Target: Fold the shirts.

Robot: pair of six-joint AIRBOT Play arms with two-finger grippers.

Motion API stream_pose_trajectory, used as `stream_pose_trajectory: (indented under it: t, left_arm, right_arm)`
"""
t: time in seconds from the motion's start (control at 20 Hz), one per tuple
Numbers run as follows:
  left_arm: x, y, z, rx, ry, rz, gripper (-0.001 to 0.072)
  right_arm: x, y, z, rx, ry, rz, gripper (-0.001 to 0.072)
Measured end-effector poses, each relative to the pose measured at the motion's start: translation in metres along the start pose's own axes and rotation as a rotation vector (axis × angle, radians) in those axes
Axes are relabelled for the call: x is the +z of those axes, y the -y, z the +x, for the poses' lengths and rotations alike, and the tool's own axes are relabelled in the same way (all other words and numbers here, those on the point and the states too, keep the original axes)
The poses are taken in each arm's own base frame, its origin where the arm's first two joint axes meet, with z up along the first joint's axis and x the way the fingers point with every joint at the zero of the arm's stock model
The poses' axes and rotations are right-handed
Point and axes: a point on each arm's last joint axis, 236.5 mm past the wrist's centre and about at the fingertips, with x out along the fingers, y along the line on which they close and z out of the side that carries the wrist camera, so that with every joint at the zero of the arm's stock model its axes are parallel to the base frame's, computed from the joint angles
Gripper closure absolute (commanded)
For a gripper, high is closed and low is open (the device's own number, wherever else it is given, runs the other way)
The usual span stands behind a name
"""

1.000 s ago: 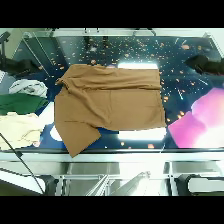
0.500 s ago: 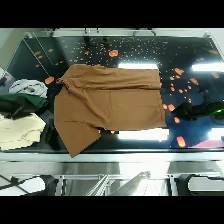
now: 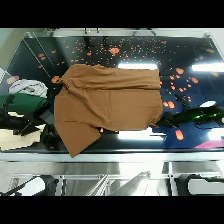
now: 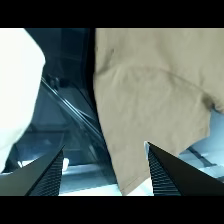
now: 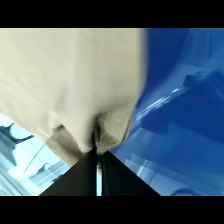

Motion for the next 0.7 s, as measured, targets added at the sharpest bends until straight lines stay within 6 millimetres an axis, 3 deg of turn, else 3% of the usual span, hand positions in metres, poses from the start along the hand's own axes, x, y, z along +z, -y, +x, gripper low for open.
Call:
stream_pose_trajectory:
  t: [0.3, 0.5, 0.55, 0.6, 0.7]
  left_arm:
    - [-0.016, -0.009, 0.03, -0.024, -0.038, -0.068, 0.0163]
    - [-0.012, 0.013, 0.063, -0.125, -0.071, -0.055, 0.0165]
    - [-0.01, 0.021, 0.072, -0.153, -0.082, -0.049, 0.0239]
    - [-0.008, 0.028, 0.08, -0.17, -0.094, -0.041, 0.0425]
    - [-0.003, 0.034, 0.096, -0.173, -0.121, -0.014, 0.0687]
  right_arm:
    - [0.004, -0.009, 0.003, -0.022, 0.018, -0.037, 0.0695]
    - [0.007, -0.013, 0.0, -0.026, 0.038, -0.049, 0.0695]
    - [0.007, -0.014, 0.0, -0.022, 0.038, -0.047, 0.0695]
    - [0.006, -0.016, 0.0, -0.017, 0.036, -0.044, 0.0695]
    - [0.005, -0.018, -0.001, -0.007, 0.029, -0.043, 0.0695]
